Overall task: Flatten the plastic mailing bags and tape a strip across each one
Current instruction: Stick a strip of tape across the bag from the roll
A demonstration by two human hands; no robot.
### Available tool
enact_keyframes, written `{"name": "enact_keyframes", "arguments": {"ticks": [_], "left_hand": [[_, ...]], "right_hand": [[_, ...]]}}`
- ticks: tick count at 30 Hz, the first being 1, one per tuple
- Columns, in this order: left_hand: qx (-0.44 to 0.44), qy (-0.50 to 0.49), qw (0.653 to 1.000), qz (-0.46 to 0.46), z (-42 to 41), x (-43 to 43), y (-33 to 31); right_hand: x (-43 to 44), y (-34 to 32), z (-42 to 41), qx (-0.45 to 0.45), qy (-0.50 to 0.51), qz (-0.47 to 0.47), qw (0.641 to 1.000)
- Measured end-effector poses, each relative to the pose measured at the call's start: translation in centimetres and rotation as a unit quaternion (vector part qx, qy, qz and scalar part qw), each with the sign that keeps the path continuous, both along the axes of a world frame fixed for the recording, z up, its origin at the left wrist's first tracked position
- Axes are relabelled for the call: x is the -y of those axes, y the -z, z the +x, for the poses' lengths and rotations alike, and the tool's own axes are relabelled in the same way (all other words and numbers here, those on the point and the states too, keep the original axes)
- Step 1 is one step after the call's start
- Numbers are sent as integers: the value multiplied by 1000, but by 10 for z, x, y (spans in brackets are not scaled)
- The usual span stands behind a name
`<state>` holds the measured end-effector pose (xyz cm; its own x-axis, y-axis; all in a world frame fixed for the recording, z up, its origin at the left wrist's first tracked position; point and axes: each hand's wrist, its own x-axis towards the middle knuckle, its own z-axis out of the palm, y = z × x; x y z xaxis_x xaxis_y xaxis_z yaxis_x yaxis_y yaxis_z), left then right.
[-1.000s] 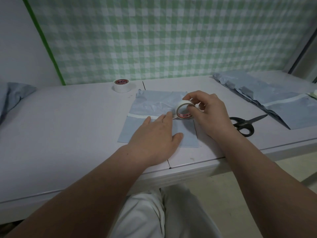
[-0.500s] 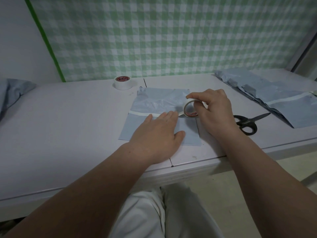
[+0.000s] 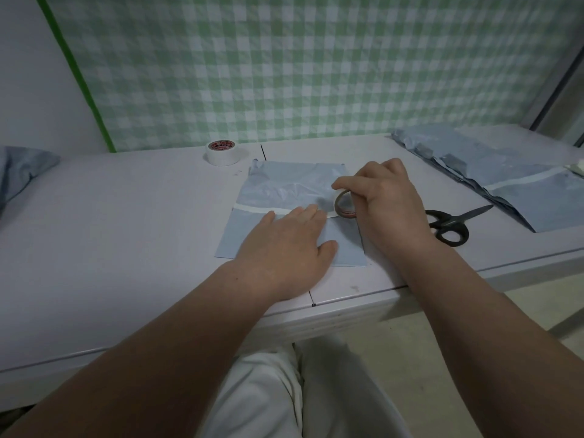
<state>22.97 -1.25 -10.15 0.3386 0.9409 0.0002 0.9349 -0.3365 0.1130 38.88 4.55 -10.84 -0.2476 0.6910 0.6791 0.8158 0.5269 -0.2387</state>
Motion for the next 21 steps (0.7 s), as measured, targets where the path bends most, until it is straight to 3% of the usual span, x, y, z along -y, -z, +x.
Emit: {"name": "enact_keyframes", "arguments": {"ticks": [3, 7, 12, 21], "left_hand": [[-27, -5, 1000, 4, 2, 0, -5], [-43, -19, 998, 31, 13, -1, -11], [58, -29, 997, 38, 19, -3, -4], [20, -13, 999, 26, 18, -4, -4]], "right_hand": [[0, 2, 2, -13, -10, -17, 1000], [2, 1, 15, -43, -19, -111, 993], [7, -6, 17, -96, -55, -205, 972], [4, -5, 18, -119, -61, -184, 974]]}}
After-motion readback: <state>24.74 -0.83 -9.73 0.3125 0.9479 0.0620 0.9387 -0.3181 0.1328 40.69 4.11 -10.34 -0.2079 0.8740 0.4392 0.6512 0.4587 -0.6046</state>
